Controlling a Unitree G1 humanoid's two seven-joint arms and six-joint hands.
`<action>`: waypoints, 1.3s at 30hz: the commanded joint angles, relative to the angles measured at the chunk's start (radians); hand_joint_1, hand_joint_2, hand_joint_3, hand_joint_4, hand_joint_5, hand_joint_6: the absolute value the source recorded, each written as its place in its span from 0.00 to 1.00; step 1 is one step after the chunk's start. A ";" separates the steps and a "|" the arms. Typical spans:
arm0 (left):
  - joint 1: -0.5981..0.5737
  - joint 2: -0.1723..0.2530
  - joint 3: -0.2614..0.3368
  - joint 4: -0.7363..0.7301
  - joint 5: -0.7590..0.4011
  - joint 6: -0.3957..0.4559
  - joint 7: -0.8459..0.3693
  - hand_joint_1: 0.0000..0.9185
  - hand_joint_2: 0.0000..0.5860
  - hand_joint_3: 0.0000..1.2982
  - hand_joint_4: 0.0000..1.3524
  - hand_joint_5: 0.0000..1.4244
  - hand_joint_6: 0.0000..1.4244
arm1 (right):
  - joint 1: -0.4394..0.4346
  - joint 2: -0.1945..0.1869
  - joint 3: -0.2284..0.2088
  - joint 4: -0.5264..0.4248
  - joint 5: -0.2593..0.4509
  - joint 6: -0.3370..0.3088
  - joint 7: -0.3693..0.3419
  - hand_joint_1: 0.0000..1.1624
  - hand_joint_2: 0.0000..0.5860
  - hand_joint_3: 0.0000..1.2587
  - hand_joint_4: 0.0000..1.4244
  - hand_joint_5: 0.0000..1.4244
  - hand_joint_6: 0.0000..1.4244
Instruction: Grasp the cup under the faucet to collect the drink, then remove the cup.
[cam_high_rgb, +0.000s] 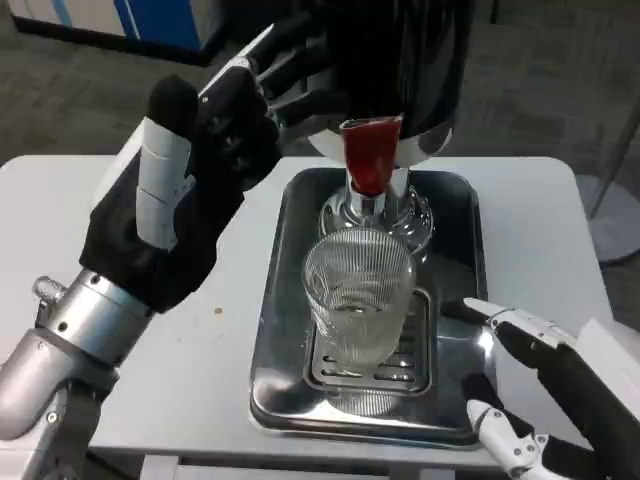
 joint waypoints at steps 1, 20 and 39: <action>-0.022 -0.005 -0.018 0.002 -0.002 0.016 -0.031 0.00 0.02 0.10 0.09 0.16 0.12 | 0.008 0.004 0.002 -0.002 0.001 0.003 -0.008 0.32 1.00 0.13 0.11 0.08 0.05; -0.020 -0.010 -0.056 -0.076 -0.014 0.076 -0.055 0.00 0.00 0.11 0.10 0.17 0.12 | 0.005 0.006 -0.001 0.002 0.004 0.006 -0.012 0.34 1.00 0.12 0.12 0.08 0.05; -0.051 0.001 -0.069 0.014 0.053 0.025 -0.143 0.00 0.00 0.21 0.22 0.21 0.12 | 0.001 0.006 0.001 0.000 0.005 0.007 -0.011 0.34 1.00 0.10 0.09 0.07 0.05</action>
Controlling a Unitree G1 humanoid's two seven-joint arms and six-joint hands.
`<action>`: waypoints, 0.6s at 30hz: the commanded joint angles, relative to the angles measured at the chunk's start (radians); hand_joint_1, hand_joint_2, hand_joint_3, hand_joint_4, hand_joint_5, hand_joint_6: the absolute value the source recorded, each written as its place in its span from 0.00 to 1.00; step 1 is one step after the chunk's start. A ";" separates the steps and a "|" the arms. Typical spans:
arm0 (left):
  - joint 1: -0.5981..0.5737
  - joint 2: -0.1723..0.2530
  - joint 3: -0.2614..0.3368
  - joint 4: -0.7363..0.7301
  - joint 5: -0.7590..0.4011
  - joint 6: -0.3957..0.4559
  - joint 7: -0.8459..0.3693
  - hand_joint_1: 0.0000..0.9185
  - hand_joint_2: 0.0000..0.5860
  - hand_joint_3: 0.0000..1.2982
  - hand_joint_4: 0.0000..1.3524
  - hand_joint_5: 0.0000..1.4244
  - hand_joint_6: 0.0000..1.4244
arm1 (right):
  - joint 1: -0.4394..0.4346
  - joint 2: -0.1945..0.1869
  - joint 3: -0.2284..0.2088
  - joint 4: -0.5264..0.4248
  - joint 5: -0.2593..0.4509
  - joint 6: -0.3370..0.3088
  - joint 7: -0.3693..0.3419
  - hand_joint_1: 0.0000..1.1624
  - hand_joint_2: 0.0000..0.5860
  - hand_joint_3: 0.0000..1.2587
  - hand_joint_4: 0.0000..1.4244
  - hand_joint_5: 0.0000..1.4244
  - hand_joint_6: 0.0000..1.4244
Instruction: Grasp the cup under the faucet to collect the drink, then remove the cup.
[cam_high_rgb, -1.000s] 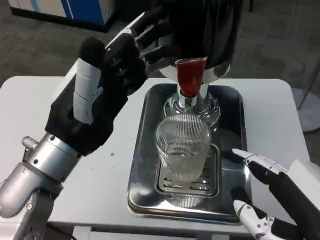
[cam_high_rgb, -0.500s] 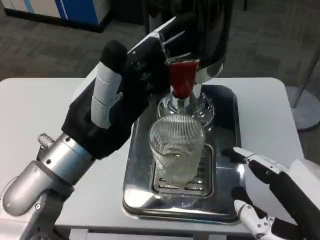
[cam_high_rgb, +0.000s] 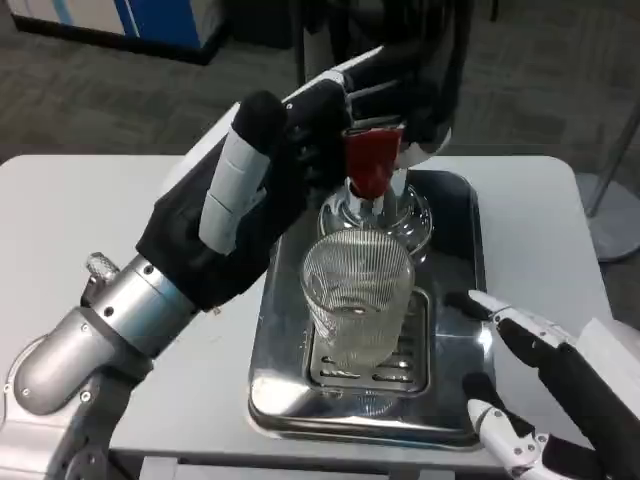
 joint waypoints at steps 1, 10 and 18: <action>0.009 0.008 -0.003 0.014 0.006 -0.008 -0.026 0.00 0.00 0.22 0.23 0.21 0.12 | 0.002 0.005 0.002 0.001 0.004 0.005 -0.008 0.34 1.00 0.10 0.09 0.07 0.05; 0.005 0.045 -0.008 0.006 0.063 -0.094 -0.066 0.00 0.04 0.27 0.28 0.26 0.13 | -0.005 0.005 0.008 0.006 0.005 0.009 -0.009 0.33 1.00 0.10 0.09 0.07 0.05; 0.021 0.080 -0.027 -0.028 0.123 -0.139 -0.071 0.00 0.05 0.27 0.29 0.27 0.14 | -0.012 0.006 0.012 0.006 0.004 0.015 -0.008 0.33 1.00 0.10 0.07 0.06 0.05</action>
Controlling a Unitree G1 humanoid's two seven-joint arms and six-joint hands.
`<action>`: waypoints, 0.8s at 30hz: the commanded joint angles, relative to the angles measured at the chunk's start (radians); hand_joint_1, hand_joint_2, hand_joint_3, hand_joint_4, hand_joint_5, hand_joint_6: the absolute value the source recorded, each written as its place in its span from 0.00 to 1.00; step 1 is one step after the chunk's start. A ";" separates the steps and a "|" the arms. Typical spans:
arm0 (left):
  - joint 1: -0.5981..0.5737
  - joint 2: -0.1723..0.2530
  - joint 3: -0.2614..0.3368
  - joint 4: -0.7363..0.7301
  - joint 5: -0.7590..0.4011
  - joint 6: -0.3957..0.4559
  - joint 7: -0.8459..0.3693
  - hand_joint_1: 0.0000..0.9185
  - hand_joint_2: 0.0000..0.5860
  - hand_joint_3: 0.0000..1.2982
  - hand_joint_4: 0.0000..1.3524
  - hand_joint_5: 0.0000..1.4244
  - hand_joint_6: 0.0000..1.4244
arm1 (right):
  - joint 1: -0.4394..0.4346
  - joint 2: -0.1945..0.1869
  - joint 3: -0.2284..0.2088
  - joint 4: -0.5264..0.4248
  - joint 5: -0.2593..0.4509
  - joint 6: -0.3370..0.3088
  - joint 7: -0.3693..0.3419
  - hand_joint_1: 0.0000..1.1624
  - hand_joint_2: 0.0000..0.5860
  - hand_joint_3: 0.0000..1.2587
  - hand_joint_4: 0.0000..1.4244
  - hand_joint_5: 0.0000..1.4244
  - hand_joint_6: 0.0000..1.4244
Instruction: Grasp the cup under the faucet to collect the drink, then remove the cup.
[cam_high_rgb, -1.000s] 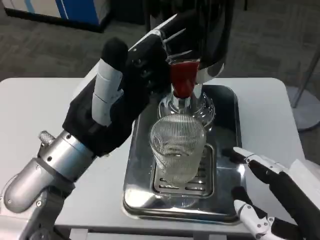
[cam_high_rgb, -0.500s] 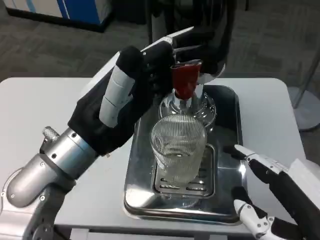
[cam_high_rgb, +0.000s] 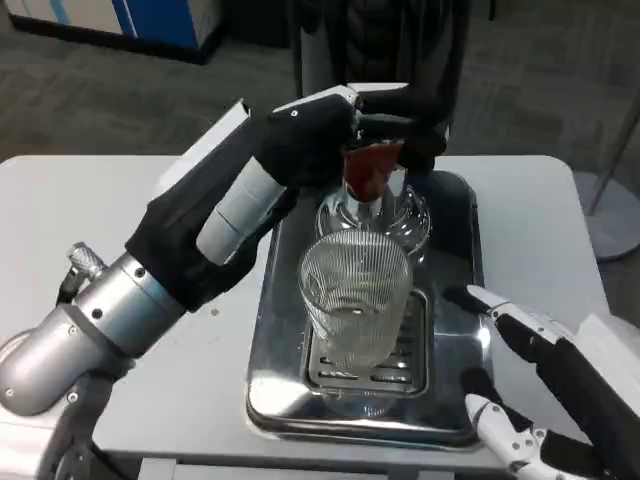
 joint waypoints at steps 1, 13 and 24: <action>0.021 0.033 -0.025 -0.037 0.038 -0.037 -0.031 0.00 0.05 0.27 0.29 0.27 0.14 | 0.004 0.006 0.005 0.005 0.003 0.008 -0.008 0.32 1.00 0.10 0.07 0.06 0.05; 0.045 0.048 -0.023 -0.049 0.070 -0.070 -0.025 0.00 0.07 0.27 0.29 0.26 0.12 | -0.004 0.007 0.016 0.008 0.000 0.013 -0.008 0.32 1.00 0.09 0.06 0.06 0.05; 0.052 0.045 -0.012 -0.042 0.060 -0.066 -0.022 0.00 0.08 0.28 0.28 0.26 0.12 | 0.005 0.059 0.002 0.039 0.050 0.090 -0.026 0.42 1.00 0.10 0.08 0.09 0.11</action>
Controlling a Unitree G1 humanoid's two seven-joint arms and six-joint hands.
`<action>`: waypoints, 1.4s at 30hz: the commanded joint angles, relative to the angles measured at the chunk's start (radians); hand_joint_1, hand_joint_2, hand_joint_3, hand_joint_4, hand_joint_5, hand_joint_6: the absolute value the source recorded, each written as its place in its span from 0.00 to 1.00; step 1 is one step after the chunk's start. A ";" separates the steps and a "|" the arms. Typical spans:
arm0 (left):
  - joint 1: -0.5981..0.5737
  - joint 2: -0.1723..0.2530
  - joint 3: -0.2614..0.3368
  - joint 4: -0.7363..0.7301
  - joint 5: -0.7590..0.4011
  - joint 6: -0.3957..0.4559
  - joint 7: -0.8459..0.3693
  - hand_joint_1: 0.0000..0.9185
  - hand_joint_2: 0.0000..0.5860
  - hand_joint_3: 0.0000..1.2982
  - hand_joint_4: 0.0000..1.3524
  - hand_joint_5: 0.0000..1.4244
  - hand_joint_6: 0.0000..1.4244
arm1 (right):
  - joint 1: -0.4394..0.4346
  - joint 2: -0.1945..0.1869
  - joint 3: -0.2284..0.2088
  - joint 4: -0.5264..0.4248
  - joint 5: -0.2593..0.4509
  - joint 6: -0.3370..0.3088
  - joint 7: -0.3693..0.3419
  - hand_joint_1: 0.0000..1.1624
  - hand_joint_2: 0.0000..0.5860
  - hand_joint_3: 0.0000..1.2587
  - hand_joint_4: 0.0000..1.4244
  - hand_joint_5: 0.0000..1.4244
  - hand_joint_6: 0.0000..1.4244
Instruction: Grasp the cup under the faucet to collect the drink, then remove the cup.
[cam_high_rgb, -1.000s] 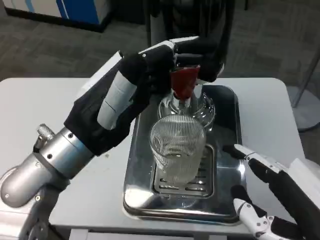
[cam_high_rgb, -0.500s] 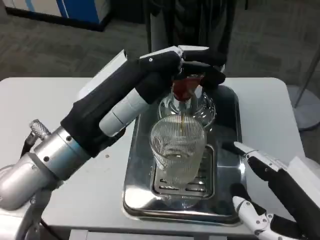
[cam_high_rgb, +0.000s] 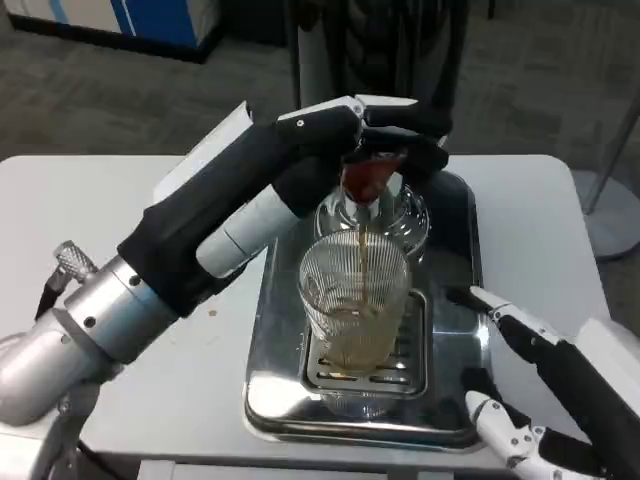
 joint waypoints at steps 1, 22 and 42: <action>0.031 0.012 -0.010 -0.008 -0.004 -0.014 -0.023 0.00 0.08 0.28 0.28 0.26 0.12 | 0.010 0.030 -0.021 0.025 0.048 0.050 -0.019 0.43 1.00 0.10 0.08 0.09 0.12; 0.043 0.008 -0.015 -0.005 0.008 -0.014 -0.012 0.00 0.10 0.29 0.29 0.27 0.12 | 0.003 0.136 -0.083 0.160 0.265 -0.026 -0.274 0.53 1.00 0.13 0.15 0.18 0.24; 0.041 0.010 -0.026 0.004 0.021 -0.010 0.006 0.00 0.10 0.30 0.31 0.28 0.12 | -0.050 0.232 -0.003 0.443 0.415 -0.303 -0.495 0.00 1.00 0.06 0.14 0.16 0.27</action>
